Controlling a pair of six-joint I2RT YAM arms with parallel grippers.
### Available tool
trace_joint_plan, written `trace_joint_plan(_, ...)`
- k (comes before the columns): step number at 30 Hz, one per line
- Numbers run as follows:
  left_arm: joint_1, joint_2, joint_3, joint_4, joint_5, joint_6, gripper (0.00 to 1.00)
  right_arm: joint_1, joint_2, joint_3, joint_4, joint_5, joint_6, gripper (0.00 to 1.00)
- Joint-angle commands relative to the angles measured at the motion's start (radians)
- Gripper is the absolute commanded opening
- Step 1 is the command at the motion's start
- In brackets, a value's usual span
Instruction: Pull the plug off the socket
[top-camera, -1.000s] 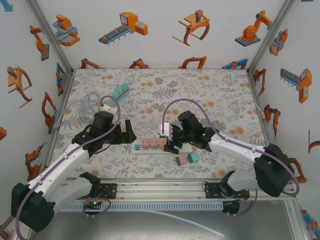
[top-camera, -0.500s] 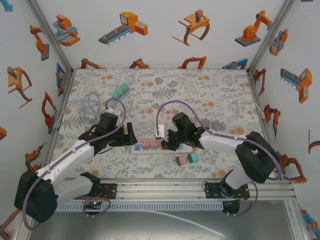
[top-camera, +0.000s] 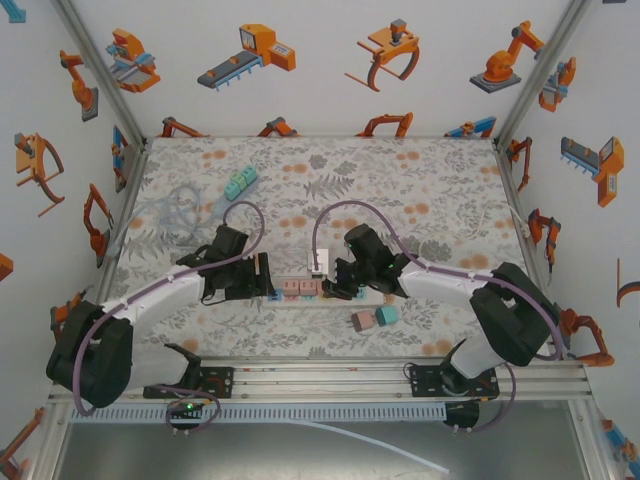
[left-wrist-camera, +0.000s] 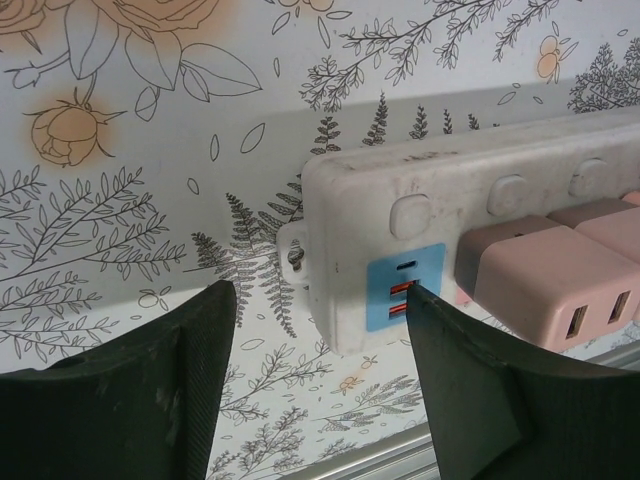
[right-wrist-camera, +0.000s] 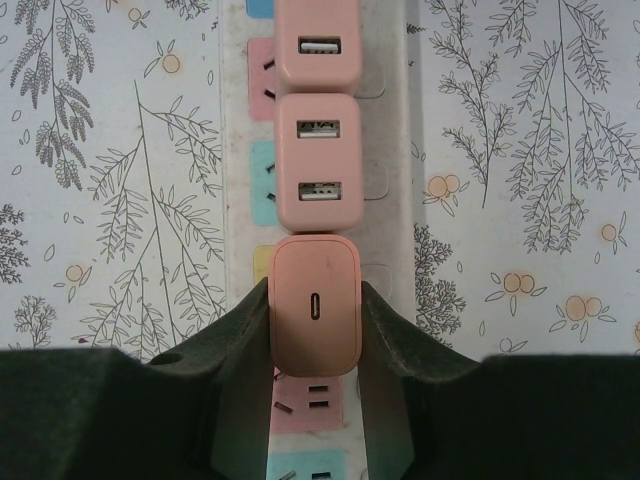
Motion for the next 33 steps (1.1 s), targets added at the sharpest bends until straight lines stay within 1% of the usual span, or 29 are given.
trace_joint_plan(1,0.006,0.012,0.02,0.009,0.015,-0.022,0.64,-0.001,0.003,0.019,0.03,-0.007,-0.012,0.3)
trace_joint_plan(7,0.005,0.039,0.02,0.003,0.017,-0.023,0.62,-0.001,0.017,0.037,0.019,-0.026,-0.007,0.29)
trace_joint_plan(14,-0.002,0.046,0.02,-0.039,0.004,-0.023,0.58,-0.001,0.013,0.072,0.018,-0.045,0.015,0.23)
trace_joint_plan(20,-0.031,0.077,0.011,-0.094,-0.063,-0.035,0.56,-0.001,-0.013,0.076,0.029,-0.046,0.021,0.2)
trace_joint_plan(26,-0.036,0.09,0.008,-0.117,-0.129,-0.046,0.55,-0.001,-0.037,0.077,0.055,-0.048,0.039,0.18)
trace_joint_plan(33,-0.048,0.094,0.014,-0.13,-0.174,-0.036,0.55,-0.001,-0.065,0.066,0.074,-0.04,0.045,0.17)
